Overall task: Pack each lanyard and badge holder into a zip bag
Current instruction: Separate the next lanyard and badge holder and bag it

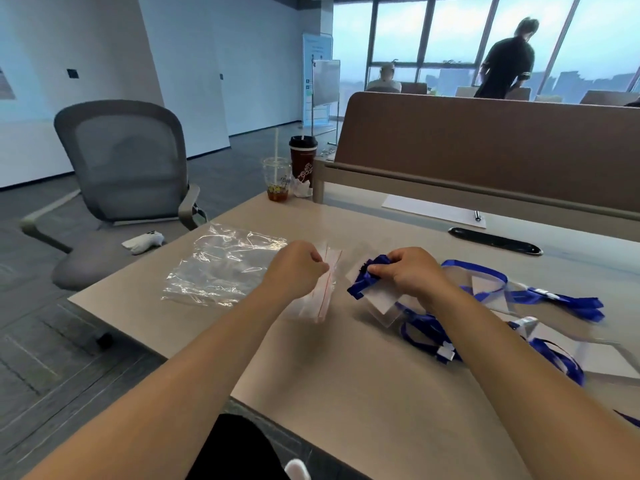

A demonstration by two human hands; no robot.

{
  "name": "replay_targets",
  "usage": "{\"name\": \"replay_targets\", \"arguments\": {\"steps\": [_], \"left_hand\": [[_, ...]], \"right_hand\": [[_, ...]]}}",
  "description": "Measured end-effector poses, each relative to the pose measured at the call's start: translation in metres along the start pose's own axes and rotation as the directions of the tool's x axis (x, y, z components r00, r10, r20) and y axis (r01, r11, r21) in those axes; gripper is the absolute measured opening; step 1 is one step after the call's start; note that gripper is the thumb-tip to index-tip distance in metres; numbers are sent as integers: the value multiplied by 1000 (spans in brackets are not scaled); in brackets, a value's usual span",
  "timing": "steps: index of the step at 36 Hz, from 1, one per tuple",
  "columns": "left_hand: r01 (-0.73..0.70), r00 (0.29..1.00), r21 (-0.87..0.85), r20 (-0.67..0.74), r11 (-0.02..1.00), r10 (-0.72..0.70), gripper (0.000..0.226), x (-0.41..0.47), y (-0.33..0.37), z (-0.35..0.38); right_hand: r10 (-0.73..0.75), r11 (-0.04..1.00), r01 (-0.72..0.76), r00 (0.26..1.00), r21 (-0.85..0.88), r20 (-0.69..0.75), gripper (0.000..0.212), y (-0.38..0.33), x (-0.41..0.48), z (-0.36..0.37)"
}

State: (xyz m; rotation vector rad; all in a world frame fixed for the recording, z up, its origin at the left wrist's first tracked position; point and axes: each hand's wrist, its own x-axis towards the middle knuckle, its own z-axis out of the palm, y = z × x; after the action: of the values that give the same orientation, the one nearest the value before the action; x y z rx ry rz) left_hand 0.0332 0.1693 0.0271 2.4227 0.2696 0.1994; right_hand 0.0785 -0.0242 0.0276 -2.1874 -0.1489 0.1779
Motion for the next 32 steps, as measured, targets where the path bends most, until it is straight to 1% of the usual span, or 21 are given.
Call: {"name": "replay_targets", "arguments": {"steps": [3, 8, 10, 13, 16, 18, 21, 22, 27, 29, 32], "left_hand": [[22, 999, 47, 28, 999, -23, 23, 8, -9, 6], [78, 995, 144, 47, 986, -86, 34, 23, -26, 19], [89, 993, 171, 56, 981, -100, 33, 27, -29, 23], [94, 993, 198, 52, 976, -106, 32, 33, -35, 29], [95, 994, 205, 35, 974, -104, 24, 37, -38, 31], [93, 995, 203, 24, 975, -100, 16, 37, -38, 31], [88, 996, 210, -14, 974, -87, 27, 38, -40, 29], [84, 996, 213, -33, 973, -79, 26, 39, -41, 29], [28, 994, 235, -113, 972, -2, 13, 36, -40, 21], [2, 993, 249, -118, 969, 28, 9, 34, -36, 17], [-19, 995, 252, -88, 968, 42, 4, 30, -29, 14]], "right_hand": [[27, 1000, -27, 999, 1, -18, 14, 0, 10, 6], [61, 998, -60, 998, 27, -26, 14, 2, 21, 14], [62, 998, -61, 998, 18, -30, 14, 2, 24, 16], [65, 998, -65, 998, 4, -25, 20, 1, 26, 19], [57, 998, -57, 998, -5, -23, 22, 0, 28, 21], [55, 998, -55, 998, -8, -27, 21, -2, 28, 22], [55, 999, -54, 998, 2, -30, 19, -3, 28, 23], [54, 999, -53, 998, 10, -33, 19, -3, 28, 23], [78, 992, -73, 996, 99, -41, 17, -11, 23, 23], [80, 986, -73, 996, 148, -44, 17, -15, 20, 21], [75, 979, -63, 995, 193, -58, 16, -22, 15, 18]]}}
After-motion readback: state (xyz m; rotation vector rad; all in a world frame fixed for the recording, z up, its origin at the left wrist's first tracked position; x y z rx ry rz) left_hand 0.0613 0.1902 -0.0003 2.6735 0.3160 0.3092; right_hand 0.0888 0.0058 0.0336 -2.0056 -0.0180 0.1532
